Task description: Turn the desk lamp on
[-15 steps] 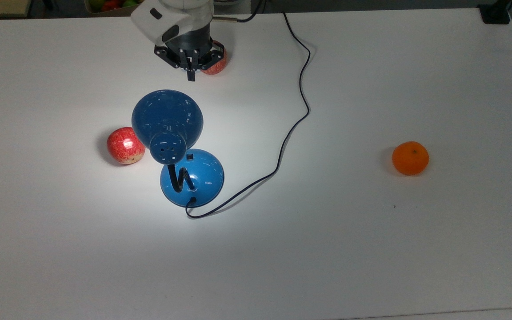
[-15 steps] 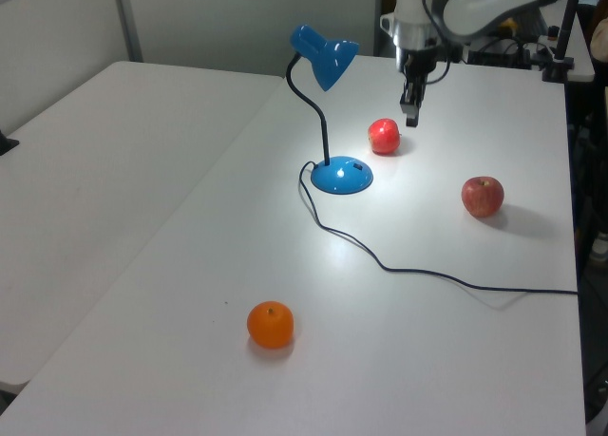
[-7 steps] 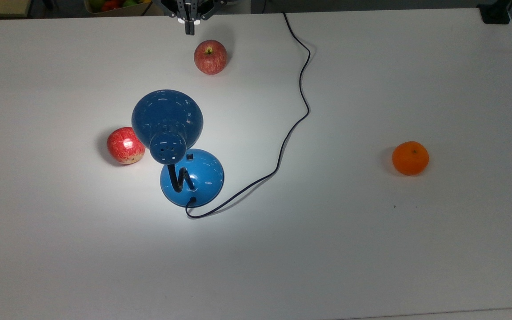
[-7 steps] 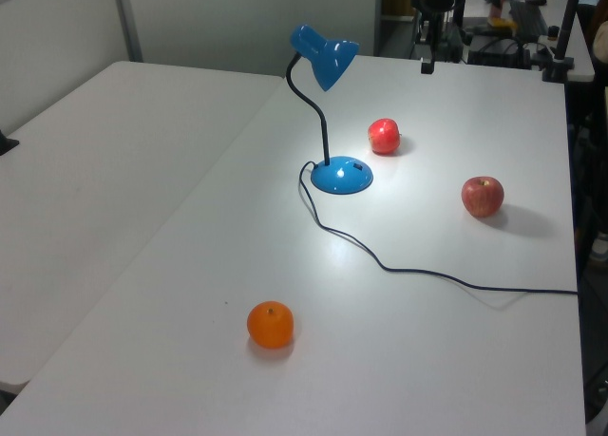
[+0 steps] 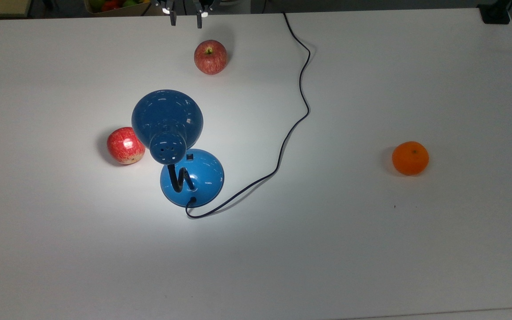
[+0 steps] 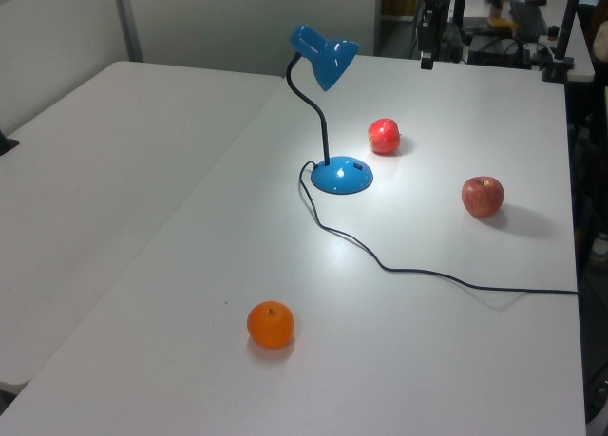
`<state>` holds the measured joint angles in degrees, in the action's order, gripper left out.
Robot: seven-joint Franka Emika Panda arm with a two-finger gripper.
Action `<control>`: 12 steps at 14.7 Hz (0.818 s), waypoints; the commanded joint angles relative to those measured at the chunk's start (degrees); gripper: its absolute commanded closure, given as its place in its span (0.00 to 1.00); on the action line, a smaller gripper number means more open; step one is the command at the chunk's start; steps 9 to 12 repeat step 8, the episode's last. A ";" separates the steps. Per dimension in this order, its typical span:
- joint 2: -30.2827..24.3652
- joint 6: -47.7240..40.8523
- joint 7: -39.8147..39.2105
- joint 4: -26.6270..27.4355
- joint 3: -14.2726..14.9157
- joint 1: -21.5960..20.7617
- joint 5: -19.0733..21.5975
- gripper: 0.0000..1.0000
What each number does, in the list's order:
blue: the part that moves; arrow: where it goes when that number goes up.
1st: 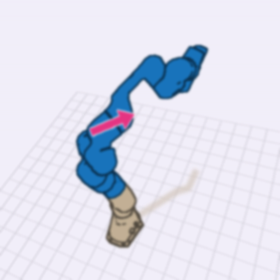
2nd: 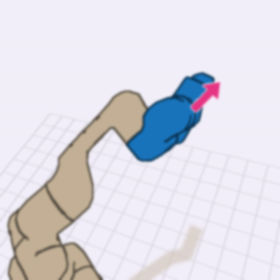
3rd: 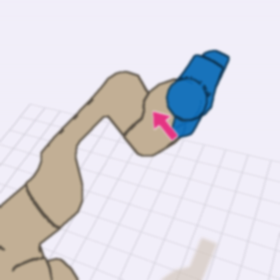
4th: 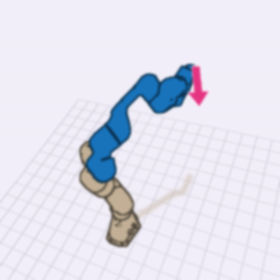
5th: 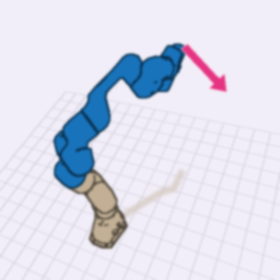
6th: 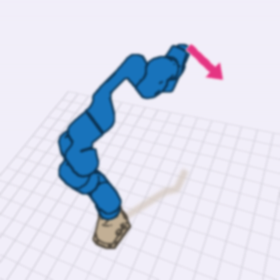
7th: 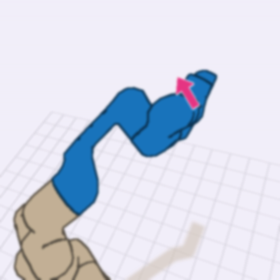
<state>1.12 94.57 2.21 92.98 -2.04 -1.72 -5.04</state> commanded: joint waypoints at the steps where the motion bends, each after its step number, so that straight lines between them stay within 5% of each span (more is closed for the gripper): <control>1: -1.30 -2.72 0.86 -0.34 0.54 -0.21 0.56 0.00; 12: -1.38 -3.78 0.77 -0.34 0.54 -0.22 0.03 0.00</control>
